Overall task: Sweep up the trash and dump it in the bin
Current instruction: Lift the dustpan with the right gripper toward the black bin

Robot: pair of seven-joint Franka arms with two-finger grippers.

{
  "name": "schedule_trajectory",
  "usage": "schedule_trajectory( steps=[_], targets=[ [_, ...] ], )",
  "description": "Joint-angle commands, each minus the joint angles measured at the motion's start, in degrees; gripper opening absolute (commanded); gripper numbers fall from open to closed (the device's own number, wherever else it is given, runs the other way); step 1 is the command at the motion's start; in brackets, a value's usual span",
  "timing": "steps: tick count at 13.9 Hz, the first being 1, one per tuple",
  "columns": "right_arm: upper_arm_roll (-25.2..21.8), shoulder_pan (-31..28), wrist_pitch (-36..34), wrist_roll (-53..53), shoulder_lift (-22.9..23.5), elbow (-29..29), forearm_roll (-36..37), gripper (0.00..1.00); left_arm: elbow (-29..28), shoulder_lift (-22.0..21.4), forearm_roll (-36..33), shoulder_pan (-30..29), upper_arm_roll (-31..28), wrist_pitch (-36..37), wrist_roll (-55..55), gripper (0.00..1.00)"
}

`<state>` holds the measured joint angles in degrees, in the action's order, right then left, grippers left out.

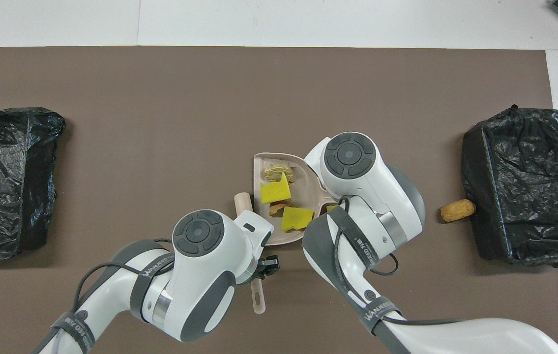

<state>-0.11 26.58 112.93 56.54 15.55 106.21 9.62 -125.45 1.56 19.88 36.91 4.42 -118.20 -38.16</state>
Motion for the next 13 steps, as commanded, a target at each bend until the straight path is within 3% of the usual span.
schedule_trajectory(
  steps=[1,3,6,8,11,13],
  targets=[
    [0.5,-2.0,0.1,0.1,-1.1,-1.3,-1.4,0.00,3.2,-0.4,-5.8,-1.4,0.2,4.6,-3.9,0.00],
    [0.5,-3.5,-1.4,3.7,-1.9,-2.7,-1.4,0.00,4.4,-2.1,-11.2,-2.3,0.2,6.0,-5.8,0.00],
    [0.5,-7.1,-3.6,10.0,-3.8,-3.5,-1.5,0.00,3.8,-8.0,-11.4,-2.4,0.3,10.5,-5.7,0.00],
    [0.4,-10.0,-6.5,14.8,-4.3,-6.0,-2.5,0.00,3.0,-9.5,-11.4,-1.1,0.9,11.2,-6.0,0.00],
    [0.3,-14.7,-11.4,22.4,-4.4,-10.3,-2.6,0.00,1.4,-9.6,-11.4,4.5,1.6,7.5,-10.2,0.00],
    [0.1,-18.2,-13.5,28.5,-4.9,-12.1,-2.6,0.00,-1.4,-8.2,-11.3,8.3,1.6,-2.9,-17.2,0.00]
  ],
)
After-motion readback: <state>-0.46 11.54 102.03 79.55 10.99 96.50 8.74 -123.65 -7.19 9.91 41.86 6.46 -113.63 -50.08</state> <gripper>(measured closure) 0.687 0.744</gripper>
